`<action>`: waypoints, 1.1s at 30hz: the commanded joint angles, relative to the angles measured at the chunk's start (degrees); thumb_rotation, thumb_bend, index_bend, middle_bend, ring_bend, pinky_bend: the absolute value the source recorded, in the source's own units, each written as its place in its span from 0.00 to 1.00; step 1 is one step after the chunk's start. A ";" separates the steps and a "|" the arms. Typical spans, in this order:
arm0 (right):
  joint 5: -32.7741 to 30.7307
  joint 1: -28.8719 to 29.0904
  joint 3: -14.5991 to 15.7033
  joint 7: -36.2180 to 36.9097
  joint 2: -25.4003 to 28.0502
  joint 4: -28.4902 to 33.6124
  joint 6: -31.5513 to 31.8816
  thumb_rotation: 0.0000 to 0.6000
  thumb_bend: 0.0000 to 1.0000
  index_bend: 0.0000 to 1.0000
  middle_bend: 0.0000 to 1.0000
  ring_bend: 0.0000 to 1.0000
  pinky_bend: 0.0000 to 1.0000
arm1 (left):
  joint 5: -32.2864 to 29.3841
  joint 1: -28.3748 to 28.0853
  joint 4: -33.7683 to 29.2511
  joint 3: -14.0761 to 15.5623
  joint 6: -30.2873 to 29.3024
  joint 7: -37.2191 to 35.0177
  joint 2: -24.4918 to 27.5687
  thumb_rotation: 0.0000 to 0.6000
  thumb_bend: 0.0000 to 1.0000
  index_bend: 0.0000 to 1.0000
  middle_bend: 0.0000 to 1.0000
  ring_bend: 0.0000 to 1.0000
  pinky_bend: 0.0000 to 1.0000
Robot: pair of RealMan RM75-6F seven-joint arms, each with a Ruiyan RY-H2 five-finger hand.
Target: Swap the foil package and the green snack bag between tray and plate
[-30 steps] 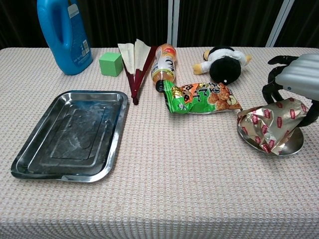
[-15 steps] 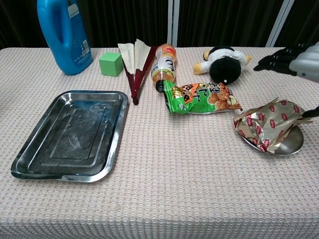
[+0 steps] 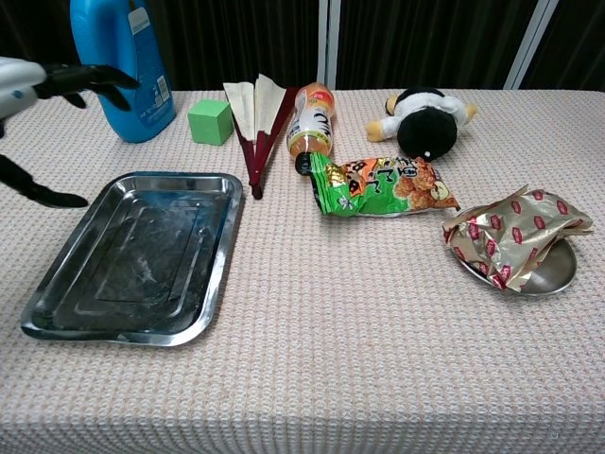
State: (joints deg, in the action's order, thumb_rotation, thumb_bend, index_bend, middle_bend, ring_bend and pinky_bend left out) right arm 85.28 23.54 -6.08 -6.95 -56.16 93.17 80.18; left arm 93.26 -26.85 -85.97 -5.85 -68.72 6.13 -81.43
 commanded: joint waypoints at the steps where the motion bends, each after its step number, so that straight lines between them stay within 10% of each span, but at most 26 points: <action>1: -0.44 -1.11 -0.38 2.16 0.05 -1.80 0.10 1.00 0.00 0.00 0.01 0.00 0.00 | 0.40 -3.24 -1.70 -0.49 3.40 1.75 -2.89 1.00 0.04 0.10 0.18 0.11 0.23; 33: 1.18 -4.35 -2.03 11.34 -1.35 -8.69 2.17 1.00 0.00 0.00 0.00 0.00 0.00 | -19.48 -33.17 28.01 -15.06 26.08 10.84 -33.86 1.00 0.03 0.10 0.15 0.09 0.21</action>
State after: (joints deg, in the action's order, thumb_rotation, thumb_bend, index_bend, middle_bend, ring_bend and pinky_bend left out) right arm 86.45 19.19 -8.11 4.42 -57.51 84.47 82.34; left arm 74.84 -58.46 -59.96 -20.41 -43.62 17.31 -113.83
